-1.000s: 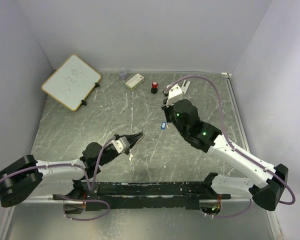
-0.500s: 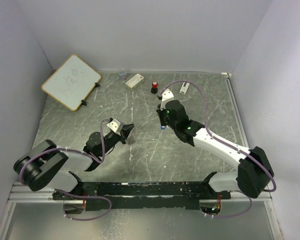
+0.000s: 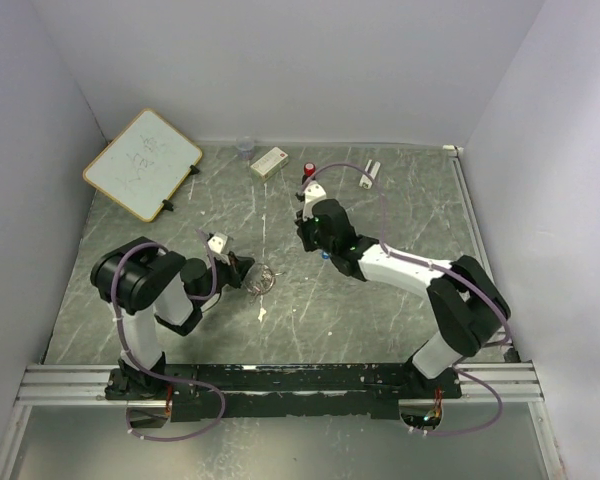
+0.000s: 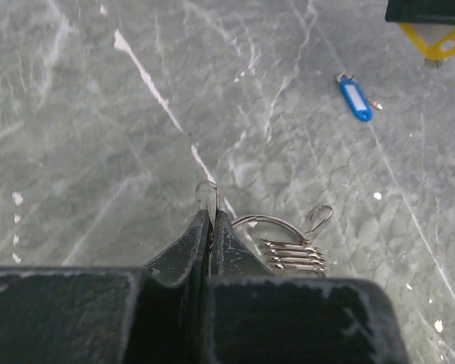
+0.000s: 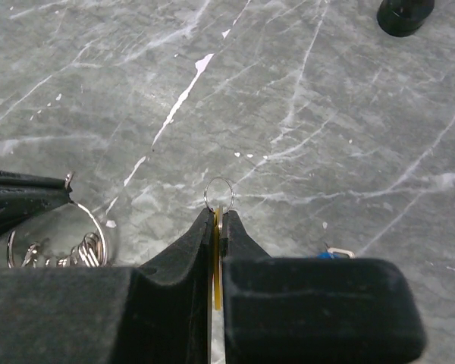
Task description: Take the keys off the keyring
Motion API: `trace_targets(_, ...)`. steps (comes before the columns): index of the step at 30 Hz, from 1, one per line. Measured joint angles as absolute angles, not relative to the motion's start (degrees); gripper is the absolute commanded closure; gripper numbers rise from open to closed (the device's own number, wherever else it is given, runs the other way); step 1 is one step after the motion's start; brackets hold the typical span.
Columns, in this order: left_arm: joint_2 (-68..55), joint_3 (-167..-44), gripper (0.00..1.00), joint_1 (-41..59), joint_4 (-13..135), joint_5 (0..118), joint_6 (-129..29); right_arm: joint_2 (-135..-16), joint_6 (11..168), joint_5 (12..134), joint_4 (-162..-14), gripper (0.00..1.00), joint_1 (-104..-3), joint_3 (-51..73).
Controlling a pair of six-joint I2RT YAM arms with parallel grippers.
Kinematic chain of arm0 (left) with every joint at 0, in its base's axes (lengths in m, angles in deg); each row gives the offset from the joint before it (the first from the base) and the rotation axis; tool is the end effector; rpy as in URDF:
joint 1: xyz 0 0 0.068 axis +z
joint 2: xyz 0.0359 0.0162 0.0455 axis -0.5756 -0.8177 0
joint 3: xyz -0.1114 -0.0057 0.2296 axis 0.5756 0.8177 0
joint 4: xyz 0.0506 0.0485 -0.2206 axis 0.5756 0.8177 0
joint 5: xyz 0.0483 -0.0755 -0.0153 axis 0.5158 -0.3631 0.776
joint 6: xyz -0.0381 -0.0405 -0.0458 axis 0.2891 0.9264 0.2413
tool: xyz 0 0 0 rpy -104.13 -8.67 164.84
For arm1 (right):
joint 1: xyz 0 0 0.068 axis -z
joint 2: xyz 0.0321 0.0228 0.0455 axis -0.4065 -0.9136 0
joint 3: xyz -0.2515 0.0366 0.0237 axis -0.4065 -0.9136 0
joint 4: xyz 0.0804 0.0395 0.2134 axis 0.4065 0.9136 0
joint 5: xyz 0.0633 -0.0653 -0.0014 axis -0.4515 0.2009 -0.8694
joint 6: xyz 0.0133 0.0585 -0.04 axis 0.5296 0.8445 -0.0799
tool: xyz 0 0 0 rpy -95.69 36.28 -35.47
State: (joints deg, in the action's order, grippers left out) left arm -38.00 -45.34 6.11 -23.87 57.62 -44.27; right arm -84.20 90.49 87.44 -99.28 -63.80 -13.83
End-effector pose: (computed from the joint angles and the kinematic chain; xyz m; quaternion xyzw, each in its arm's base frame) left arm 0.2269 -0.1377 0.1132 0.1301 0.7421 -0.3194 0.5747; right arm 0.2653 0.2119 0.2093 -0.2088 0.8321 0.1594 0.4885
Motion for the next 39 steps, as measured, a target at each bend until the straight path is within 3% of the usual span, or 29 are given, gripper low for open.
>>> trace_targets(14, -39.64, -45.85, 0.83, 7.26, -23.98, 58.45, -43.02, -97.16, 90.29, 85.1, -105.29, 1.0, -63.78, -7.99)
trace_targets(23, -36.95, -45.91, 0.68, 7.61, -24.02, 61.59, -45.75, -104.92, 89.25, 86.89, -105.71, 1.0, -63.78, -4.71)
trace_targets(25, -36.25, -45.89, 0.67, 7.85, -24.04, 62.82, -46.41, -105.55, 89.22, 87.68, -105.73, 0.96, -63.67, -4.71)
trace_targets(32, -34.07, -45.47, 0.63, 8.16, -24.06, 65.46, -47.68, -107.56, 88.96, 88.53, -105.71, 0.61, -62.53, -4.15)
trace_targets(36, -31.49, -44.14, 0.62, 8.31, -24.02, 66.05, -48.07, -107.76, 88.48, 89.21, -105.71, 0.56, -62.4, -3.93)
trace_targets(39, -28.15, -43.57, 0.55, 8.36, -23.91, 66.1, -48.31, -107.74, 87.96, 89.6, -105.64, 0.54, -62.4, -3.93)
